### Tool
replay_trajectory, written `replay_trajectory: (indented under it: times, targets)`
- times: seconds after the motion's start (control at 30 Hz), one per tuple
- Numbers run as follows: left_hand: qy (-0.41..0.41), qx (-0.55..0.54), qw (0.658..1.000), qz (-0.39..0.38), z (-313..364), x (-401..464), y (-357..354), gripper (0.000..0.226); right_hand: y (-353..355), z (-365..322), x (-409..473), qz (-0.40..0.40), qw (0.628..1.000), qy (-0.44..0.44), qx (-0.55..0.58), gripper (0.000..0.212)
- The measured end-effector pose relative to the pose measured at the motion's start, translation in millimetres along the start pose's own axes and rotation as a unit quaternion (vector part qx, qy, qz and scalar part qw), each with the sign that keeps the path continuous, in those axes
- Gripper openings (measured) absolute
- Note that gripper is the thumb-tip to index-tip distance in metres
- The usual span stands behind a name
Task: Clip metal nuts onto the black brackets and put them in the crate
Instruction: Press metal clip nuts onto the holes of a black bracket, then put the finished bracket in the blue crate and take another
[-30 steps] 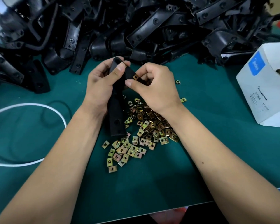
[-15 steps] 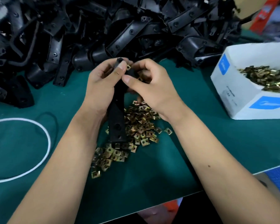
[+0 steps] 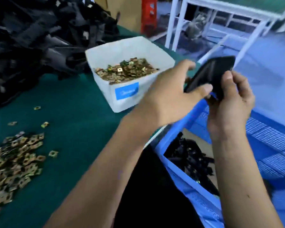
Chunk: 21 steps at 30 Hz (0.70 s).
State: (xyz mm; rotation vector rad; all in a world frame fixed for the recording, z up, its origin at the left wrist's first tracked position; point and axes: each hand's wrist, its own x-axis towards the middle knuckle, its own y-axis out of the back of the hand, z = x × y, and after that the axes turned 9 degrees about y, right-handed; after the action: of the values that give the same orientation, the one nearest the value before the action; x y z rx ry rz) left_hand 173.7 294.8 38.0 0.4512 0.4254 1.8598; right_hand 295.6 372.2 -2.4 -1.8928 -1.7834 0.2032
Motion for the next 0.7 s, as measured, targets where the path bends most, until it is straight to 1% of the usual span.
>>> replay_trajectory:
  times: [0.07,0.13,0.17,0.23,0.27,0.3,0.33,0.4,0.47,0.5,0.53,0.57,0.63,0.67,0.7]
  targets:
    - [-0.002,0.070,0.997,-0.027,-3,10,-51,0.052,50,26,17,0.089,0.994,-0.048,-0.033,0.011]
    - [0.009,0.144,0.987,-0.072,-20,16,-96,0.048,95,58,22,0.168,0.976,-0.123,-0.059,0.019]
    - [0.022,0.184,0.977,-0.103,-31,17,-117,0.048,117,75,21,0.203,0.961,-0.171,-0.070,0.020]
    - [0.063,0.261,0.950,-0.160,-60,15,-152,0.047,154,104,10,0.258,0.920,-0.275,-0.102,0.012]
    - [0.080,0.293,0.935,-0.183,-75,13,-164,0.047,171,117,3,0.293,0.897,-0.313,-0.107,0.009]
    - [0.094,0.316,0.922,-0.203,-90,10,-173,0.047,184,129,-5,0.320,0.879,-0.335,-0.114,0.012]
    - [0.108,0.328,0.912,-0.221,-103,8,-182,0.045,196,139,-11,0.324,0.867,-0.355,-0.131,0.013]
    - [0.133,0.335,0.902,-0.237,-124,1,-192,0.039,207,151,-20,0.284,0.857,-0.400,-0.156,0.016]
    - [0.153,0.341,0.899,-0.226,-140,-6,-198,0.035,211,160,-24,0.304,0.840,-0.427,-0.137,0.035]
    - [0.159,0.343,0.900,-0.216,-145,-9,-200,0.034,213,163,-25,0.313,0.835,-0.432,-0.137,0.039]
    - [0.159,0.339,0.904,-0.206,-148,-12,-201,0.033,211,165,-26,0.312,0.836,-0.430,-0.140,0.038]
    - [0.155,0.332,0.910,-0.196,-149,-14,-201,0.032,207,166,-27,0.306,0.840,-0.421,-0.150,0.033]
    - [0.128,0.320,0.923,-0.171,-141,-13,-196,0.026,194,161,-29,0.282,0.857,-0.391,-0.183,0.014]
    - [0.104,0.318,0.930,-0.155,-132,-10,-192,0.022,187,158,-28,0.267,0.866,-0.365,-0.213,0.013]
    - [0.073,0.312,0.938,-0.135,-119,-7,-186,0.019,179,153,-26,0.246,0.876,-0.325,-0.258,0.018]
